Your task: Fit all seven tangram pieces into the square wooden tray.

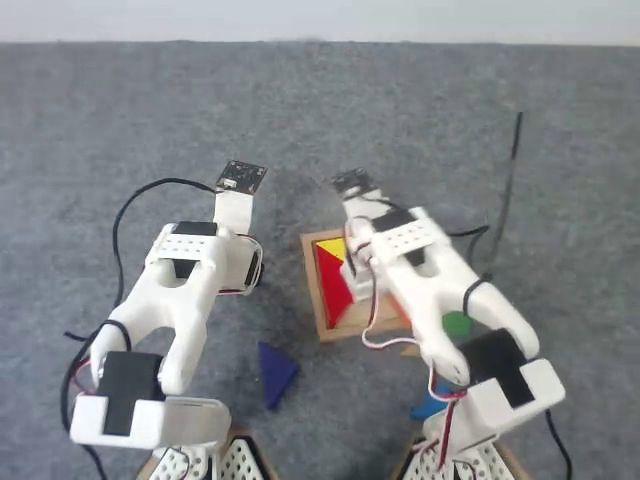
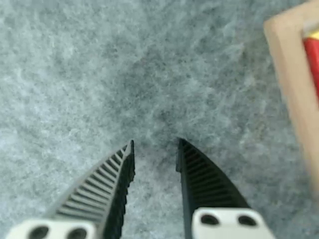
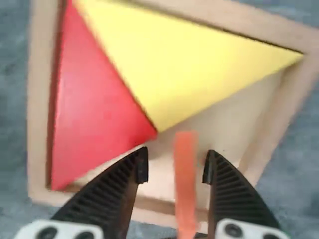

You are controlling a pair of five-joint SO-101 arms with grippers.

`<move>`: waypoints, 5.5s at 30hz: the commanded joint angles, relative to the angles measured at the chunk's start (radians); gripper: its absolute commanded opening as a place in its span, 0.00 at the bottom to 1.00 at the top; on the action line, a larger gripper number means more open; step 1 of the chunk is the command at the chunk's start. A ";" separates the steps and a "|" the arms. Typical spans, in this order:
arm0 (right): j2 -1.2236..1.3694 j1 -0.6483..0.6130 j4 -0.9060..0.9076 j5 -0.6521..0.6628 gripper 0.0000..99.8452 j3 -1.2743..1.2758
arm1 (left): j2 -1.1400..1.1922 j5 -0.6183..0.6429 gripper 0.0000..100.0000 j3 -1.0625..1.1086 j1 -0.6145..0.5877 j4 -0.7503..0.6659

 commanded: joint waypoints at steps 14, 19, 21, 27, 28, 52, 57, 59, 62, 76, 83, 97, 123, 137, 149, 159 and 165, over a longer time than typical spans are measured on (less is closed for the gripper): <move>-0.492 0.088 0.038 0.158 0.21 0.189 | 0.002 -0.009 0.14 -0.025 0.014 -0.020; -0.487 0.105 0.031 0.189 0.21 0.279 | 0.002 -0.009 0.14 -0.025 0.014 -0.020; -0.473 0.105 0.038 0.187 0.21 0.282 | 0.002 -0.009 0.14 -0.025 0.014 -0.020; -0.348 0.104 -0.010 0.163 0.21 0.275 | 0.002 -0.009 0.14 -0.025 0.014 -0.017; -0.321 0.104 -0.030 0.152 0.21 0.275 | 0.002 -0.009 0.14 -0.025 0.014 -0.017; -0.251 0.097 -0.077 0.031 0.21 0.109 | 0.002 -0.009 0.14 -0.024 0.014 -0.018; -0.266 0.094 -0.056 0.061 0.21 0.048 | 0.002 -0.009 0.14 -0.024 0.014 -0.020; -0.311 0.085 -0.013 0.106 0.21 0.034 | 0.002 -0.009 0.14 -0.024 0.014 -0.020; -0.420 0.064 0.051 0.147 0.10 0.044 | 0.002 -0.009 0.14 -0.024 0.014 -0.020; -0.568 0.059 -0.073 0.212 0.03 0.407 | 0.002 -0.009 0.14 -0.024 0.014 -0.020; -0.415 0.061 -0.113 0.210 0.03 0.368 | 0.002 -0.009 0.14 -0.024 0.014 -0.017; -0.168 0.079 -0.122 0.207 0.03 0.126 | 0.002 -0.009 0.14 -0.024 0.014 -0.017; -0.377 0.097 0.005 0.190 0.03 0.150 | 0.002 -0.009 0.14 -0.024 0.015 -0.018; -0.338 0.105 -0.099 0.195 0.03 0.325 | 0.002 -0.009 0.14 -0.024 0.015 -0.015; -0.179 0.183 -0.128 0.227 0.03 0.180 | 0.002 -0.009 0.14 -0.024 0.015 -0.015; -0.171 0.185 -0.125 0.226 0.03 0.072 | 0.002 -0.009 0.14 -0.024 0.015 -0.015; -0.171 0.177 -0.122 0.221 0.03 0.055 | 0.002 -0.009 0.14 -0.024 0.015 -0.017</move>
